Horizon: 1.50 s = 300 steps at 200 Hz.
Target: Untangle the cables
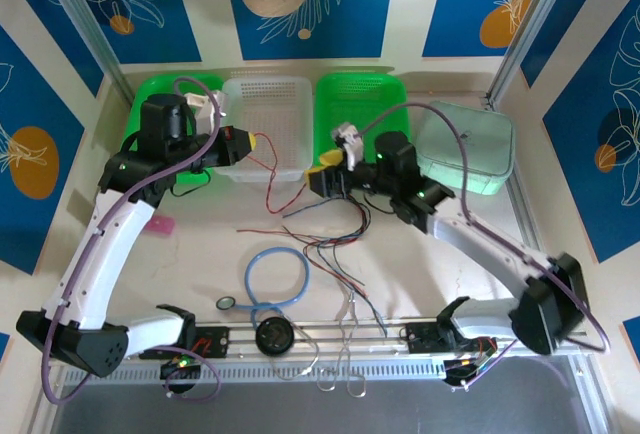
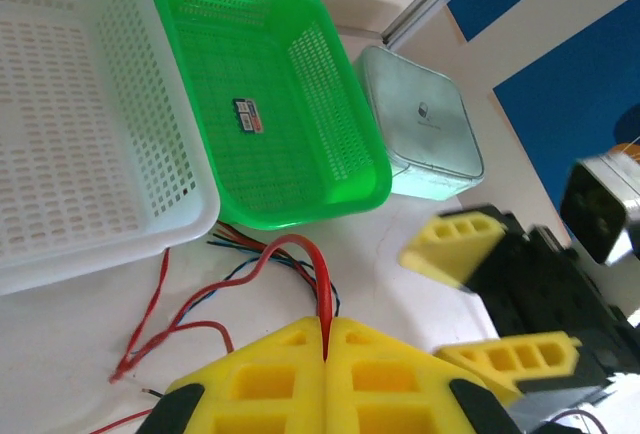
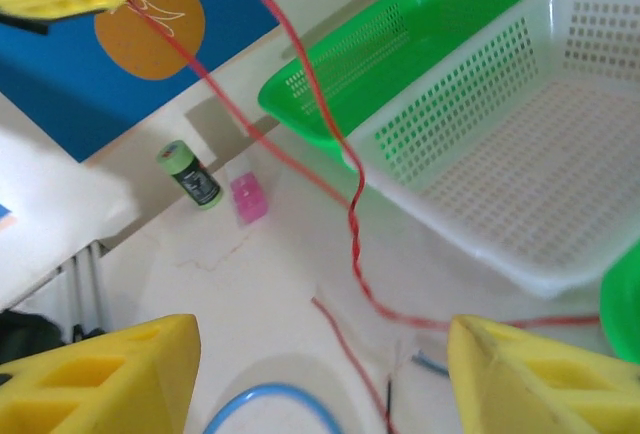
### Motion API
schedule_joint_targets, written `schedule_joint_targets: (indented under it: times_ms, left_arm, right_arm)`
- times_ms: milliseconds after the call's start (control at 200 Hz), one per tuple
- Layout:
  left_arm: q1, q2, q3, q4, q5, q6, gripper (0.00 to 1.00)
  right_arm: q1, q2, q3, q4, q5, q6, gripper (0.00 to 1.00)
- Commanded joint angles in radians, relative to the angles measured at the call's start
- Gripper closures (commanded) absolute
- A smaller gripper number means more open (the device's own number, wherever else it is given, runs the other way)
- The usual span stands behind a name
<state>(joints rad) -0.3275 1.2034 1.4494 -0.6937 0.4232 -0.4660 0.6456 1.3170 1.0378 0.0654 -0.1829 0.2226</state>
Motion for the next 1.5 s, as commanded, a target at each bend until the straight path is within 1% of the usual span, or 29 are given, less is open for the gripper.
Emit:
schedule_joint_targets:
  times_ms: [0,215,285,325,390,430,475,480,485,500,505,510,515,520,525,560,575,595,630,665,680,815,880,970,1066,1216,1301,1411,1496]
  left_arm:
    - [-0.009,0.0,0.023,0.002,0.038,-0.015,1.0]
    - [-0.016,-0.006,0.007,0.003,0.046,-0.023,1.0]
    - [-0.016,-0.008,0.002,0.001,0.05,-0.023,1.0]
    - [-0.019,-0.011,0.0,-0.002,0.05,-0.023,1.0]
    - [-0.018,-0.014,-0.003,-0.006,0.057,-0.022,1.0]
    - [-0.018,-0.017,-0.004,-0.01,0.06,-0.022,1.0]
    - [-0.018,-0.019,-0.006,-0.012,0.062,-0.023,1.0]
    - [-0.018,-0.019,-0.006,-0.013,0.062,-0.023,1.0]
    - [-0.018,-0.02,-0.006,-0.012,0.062,-0.023,1.0]
    - [-0.019,-0.021,-0.007,-0.015,0.062,-0.023,1.0]
    - [-0.018,-0.021,-0.007,-0.015,0.062,-0.023,1.0]
    - [-0.018,-0.021,-0.007,-0.016,0.062,-0.023,1.0]
    - [-0.019,-0.022,-0.007,-0.016,0.063,-0.023,1.0]
    - [-0.019,-0.022,-0.007,-0.017,0.062,-0.023,1.0]
    - [-0.019,-0.022,-0.008,-0.018,0.062,-0.023,1.0]
    - [-0.019,-0.025,-0.012,-0.018,0.057,-0.022,1.0]
    - [-0.019,-0.026,-0.014,-0.018,0.056,-0.022,0.93]
    - [-0.019,-0.03,-0.018,-0.017,0.051,-0.02,0.82]
    - [-0.019,-0.035,-0.025,-0.016,0.044,-0.019,0.71]
    - [-0.019,-0.041,-0.031,-0.013,0.037,-0.017,0.53]
    - [-0.018,-0.044,-0.034,-0.012,0.031,-0.017,0.48]
    - [-0.016,-0.104,-0.019,-0.037,-0.071,0.024,0.3]
    - [-0.008,-0.139,-0.001,-0.062,-0.119,0.04,0.26]
    - [-0.004,-0.174,0.004,-0.085,-0.13,0.038,0.22]
    - [-0.005,-0.221,-0.065,-0.053,-0.131,0.001,0.19]
    - [-0.005,-0.305,-0.29,0.131,-0.126,-0.125,0.18]
    - [-0.006,-0.325,-0.398,0.225,-0.137,-0.167,0.18]
    - [-0.005,-0.302,-0.47,0.347,-0.126,-0.217,0.19]
    - [-0.006,-0.253,-0.488,0.438,-0.086,-0.252,0.19]
  right_arm:
    - [0.02,0.097,0.102,0.105,-0.01,-0.078,0.32]
    - [0.062,0.302,0.316,0.059,-0.068,-0.096,0.32]
    - [0.073,0.347,0.364,0.048,-0.066,-0.094,0.34]
    - [0.075,0.361,0.383,0.048,-0.067,-0.089,0.38]
    - [0.078,0.383,0.404,0.05,-0.077,-0.082,0.49]
    - [0.079,0.395,0.416,0.046,-0.083,-0.08,0.59]
    - [0.08,0.409,0.432,0.032,-0.094,-0.081,0.75]
    - [0.081,0.411,0.434,0.029,-0.096,-0.081,0.79]
    - [0.081,0.411,0.434,0.029,-0.096,-0.081,0.79]
    - [0.082,0.416,0.441,0.023,-0.094,-0.08,0.87]
    - [0.082,0.416,0.441,0.023,-0.094,-0.08,0.87]
    - [0.083,0.417,0.442,0.02,-0.093,-0.08,0.89]
    - [0.083,0.418,0.444,0.017,-0.092,-0.078,0.95]
    - [0.083,0.42,0.446,0.015,-0.089,-0.076,0.98]
    - [0.084,0.421,0.448,0.011,-0.085,-0.074,1.0]
    - [0.088,0.425,0.46,-0.01,-0.053,-0.062,1.0]
    - [0.089,0.426,0.463,-0.017,-0.049,-0.061,1.0]
    - [0.09,0.426,0.467,-0.03,-0.05,-0.068,1.0]
    - [0.092,0.423,0.468,-0.039,-0.045,-0.077,1.0]
    - [0.094,0.419,0.463,-0.042,-0.03,-0.077,1.0]
    - [0.094,0.417,0.459,-0.042,-0.024,-0.076,1.0]
    - [0.091,0.399,0.44,-0.047,-0.001,-0.07,1.0]
    - [0.091,0.394,0.434,-0.054,0.001,-0.066,1.0]
    - [0.087,0.389,0.43,-0.061,0.028,-0.045,1.0]
    - [0.078,0.388,0.422,-0.057,0.051,-0.006,1.0]
    - [0.069,0.379,0.403,-0.034,0.059,0.029,1.0]
    - [0.068,0.372,0.397,-0.03,0.052,0.038,1.0]
    - [0.068,0.365,0.394,-0.032,0.041,0.047,1.0]
    - [0.068,0.358,0.39,-0.035,0.033,0.05,1.0]
